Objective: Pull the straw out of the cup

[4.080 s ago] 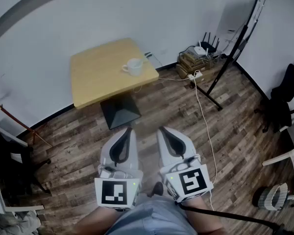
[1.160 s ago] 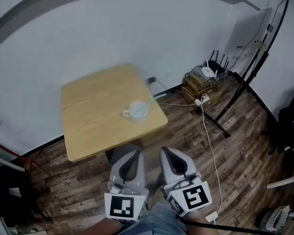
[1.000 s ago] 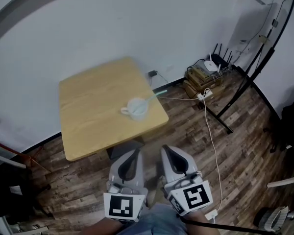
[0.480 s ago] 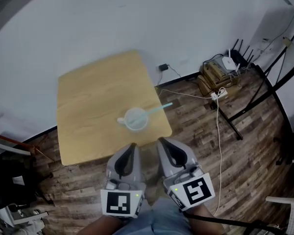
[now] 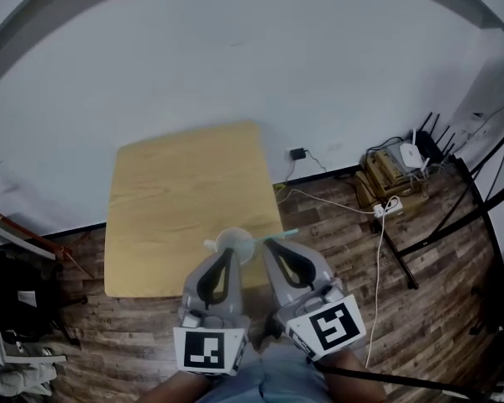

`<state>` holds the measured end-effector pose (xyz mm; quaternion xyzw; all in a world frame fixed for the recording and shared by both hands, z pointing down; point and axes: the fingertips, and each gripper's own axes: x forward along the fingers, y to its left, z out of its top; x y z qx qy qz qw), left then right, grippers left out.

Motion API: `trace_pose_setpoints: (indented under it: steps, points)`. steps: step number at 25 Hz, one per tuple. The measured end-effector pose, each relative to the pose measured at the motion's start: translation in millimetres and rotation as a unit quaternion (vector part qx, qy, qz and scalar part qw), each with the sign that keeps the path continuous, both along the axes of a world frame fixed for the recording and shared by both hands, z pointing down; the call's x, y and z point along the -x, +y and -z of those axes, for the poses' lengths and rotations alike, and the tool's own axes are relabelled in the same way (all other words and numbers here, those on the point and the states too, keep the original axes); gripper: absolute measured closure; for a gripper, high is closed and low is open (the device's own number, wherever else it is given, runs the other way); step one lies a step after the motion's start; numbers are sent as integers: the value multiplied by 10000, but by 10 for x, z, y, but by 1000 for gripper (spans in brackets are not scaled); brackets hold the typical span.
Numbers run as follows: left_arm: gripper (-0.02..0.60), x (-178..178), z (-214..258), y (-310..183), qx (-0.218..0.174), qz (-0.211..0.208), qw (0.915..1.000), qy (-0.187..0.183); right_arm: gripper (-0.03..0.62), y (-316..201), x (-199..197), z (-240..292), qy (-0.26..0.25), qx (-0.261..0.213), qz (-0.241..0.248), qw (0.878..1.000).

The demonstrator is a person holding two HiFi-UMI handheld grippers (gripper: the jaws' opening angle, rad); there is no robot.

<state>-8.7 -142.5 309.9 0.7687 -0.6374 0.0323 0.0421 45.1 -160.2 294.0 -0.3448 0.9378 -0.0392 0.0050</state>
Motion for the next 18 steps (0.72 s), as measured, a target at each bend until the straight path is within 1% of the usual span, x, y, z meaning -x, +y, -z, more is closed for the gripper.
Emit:
trace_pose_setpoints:
  steps: [2, 5, 8, 12, 18]
  points:
    - [574, 26, 46, -57, -83, 142, 9999, 7, 586, -106, 12, 58, 11, -162, 134, 9998]
    - [574, 95, 44, -112, -100, 369, 9992, 129, 586, -235, 59, 120, 111, -376, 394, 9985]
    - [574, 209, 33, -184, -107, 511, 9984, 211, 586, -380, 140, 155, 231, -472, 588, 9969]
    - [574, 395, -36, -268, 58, 698, 9965, 460, 586, -580, 292, 64, 429, -374, 803, 9951]
    - [574, 593, -277, -474, 359, 688, 9947, 679, 586, -665, 547, -249, 881, -113, 1398, 9862]
